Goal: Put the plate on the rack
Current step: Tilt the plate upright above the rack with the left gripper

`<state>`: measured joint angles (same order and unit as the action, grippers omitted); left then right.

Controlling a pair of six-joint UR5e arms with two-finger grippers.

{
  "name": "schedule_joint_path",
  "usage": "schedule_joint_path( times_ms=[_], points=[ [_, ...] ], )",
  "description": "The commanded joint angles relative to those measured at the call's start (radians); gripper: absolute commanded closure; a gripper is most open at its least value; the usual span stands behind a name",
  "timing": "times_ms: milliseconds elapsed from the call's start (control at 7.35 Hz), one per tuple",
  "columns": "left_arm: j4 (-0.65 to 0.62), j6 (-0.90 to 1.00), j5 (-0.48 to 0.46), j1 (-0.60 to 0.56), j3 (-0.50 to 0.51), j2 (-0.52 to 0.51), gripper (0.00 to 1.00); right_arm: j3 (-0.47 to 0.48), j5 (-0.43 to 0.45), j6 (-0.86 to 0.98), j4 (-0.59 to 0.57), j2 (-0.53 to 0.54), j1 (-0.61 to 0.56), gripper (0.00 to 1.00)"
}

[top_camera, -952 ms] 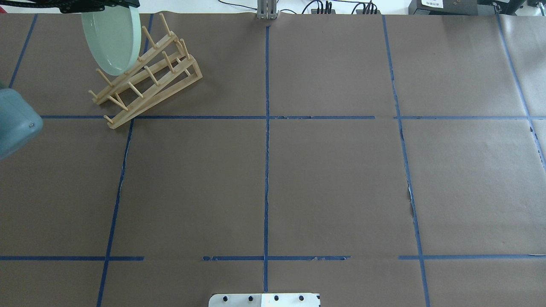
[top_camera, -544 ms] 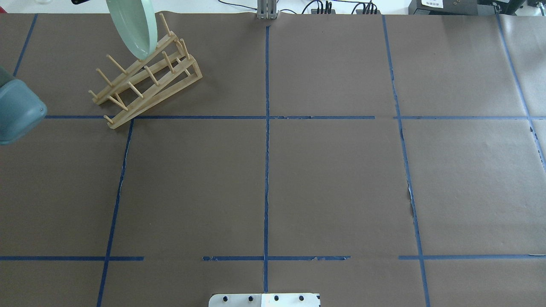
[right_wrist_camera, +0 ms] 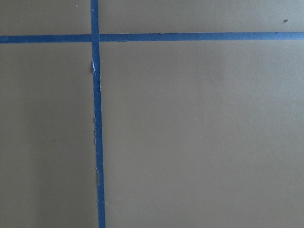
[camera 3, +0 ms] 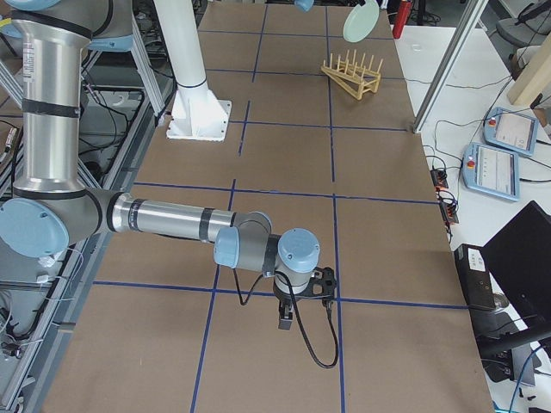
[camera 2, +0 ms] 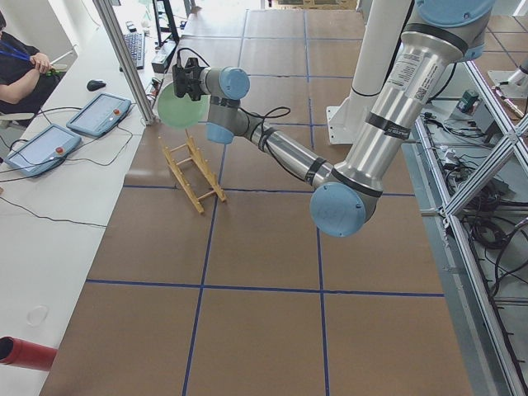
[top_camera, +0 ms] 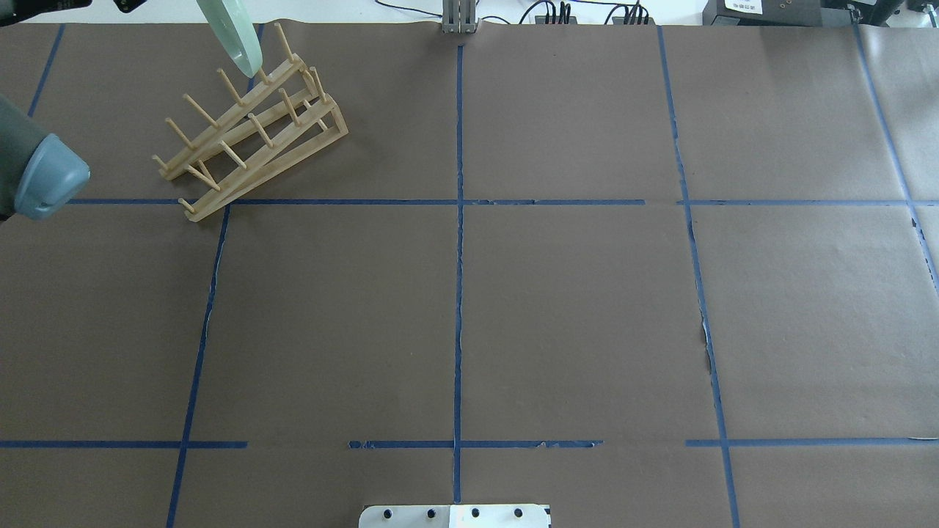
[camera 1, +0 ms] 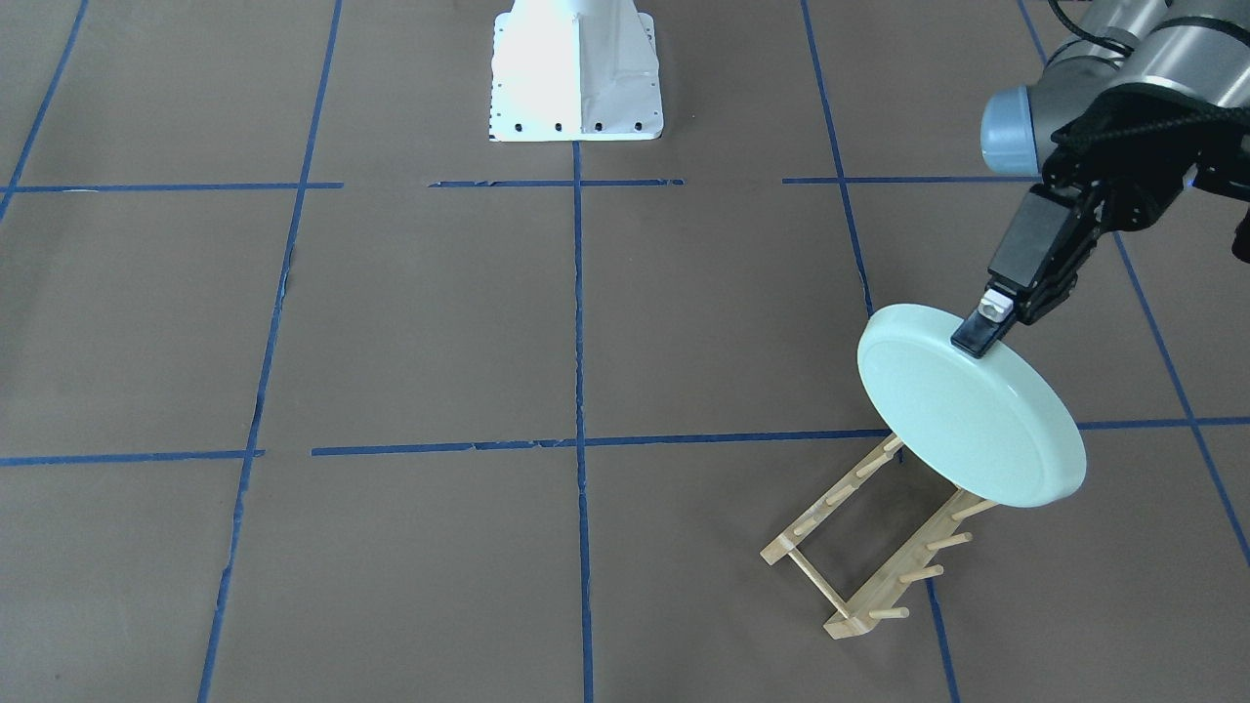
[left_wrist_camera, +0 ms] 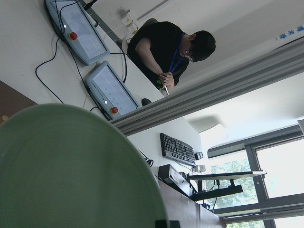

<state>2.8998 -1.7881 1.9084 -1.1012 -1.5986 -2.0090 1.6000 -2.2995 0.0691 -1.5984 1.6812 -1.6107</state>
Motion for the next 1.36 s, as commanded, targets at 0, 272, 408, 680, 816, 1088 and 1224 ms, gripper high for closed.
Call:
schedule_joint_path(
  times_ms=[0, 272, 408, 680, 816, 1088, 1224],
  points=[
    [0.156, -0.010, -0.057, 0.000, 0.158, -0.045, 1.00, 0.000, 0.000, 0.001, 0.000, 0.000, 0.000, 0.00],
    [0.162, -0.013, -0.104, 0.006, 0.233, -0.098, 1.00, 0.000, 0.000, 0.000, 0.000, 0.000, 0.000, 0.00],
    [0.203, -0.013, -0.129, 0.014, 0.279, -0.114, 1.00, 0.000, 0.000, 0.000, 0.000, 0.000, -0.002, 0.00],
    [0.236, -0.014, -0.163, 0.059, 0.310, -0.122, 1.00, 0.000, 0.000, 0.000, -0.002, 0.000, 0.000, 0.00],
    [0.237, -0.013, -0.164, 0.072, 0.315, -0.122, 1.00, 0.000, 0.000, 0.001, 0.000, 0.000, 0.000, 0.00],
    [0.246, -0.010, -0.163, 0.090, 0.324, -0.119, 1.00, 0.000, 0.000, 0.001, 0.000, 0.000, 0.000, 0.00],
    [0.246, -0.010, -0.163, 0.095, 0.339, -0.119, 1.00, 0.000, 0.000, 0.000, 0.000, 0.000, 0.000, 0.00]
  ],
)
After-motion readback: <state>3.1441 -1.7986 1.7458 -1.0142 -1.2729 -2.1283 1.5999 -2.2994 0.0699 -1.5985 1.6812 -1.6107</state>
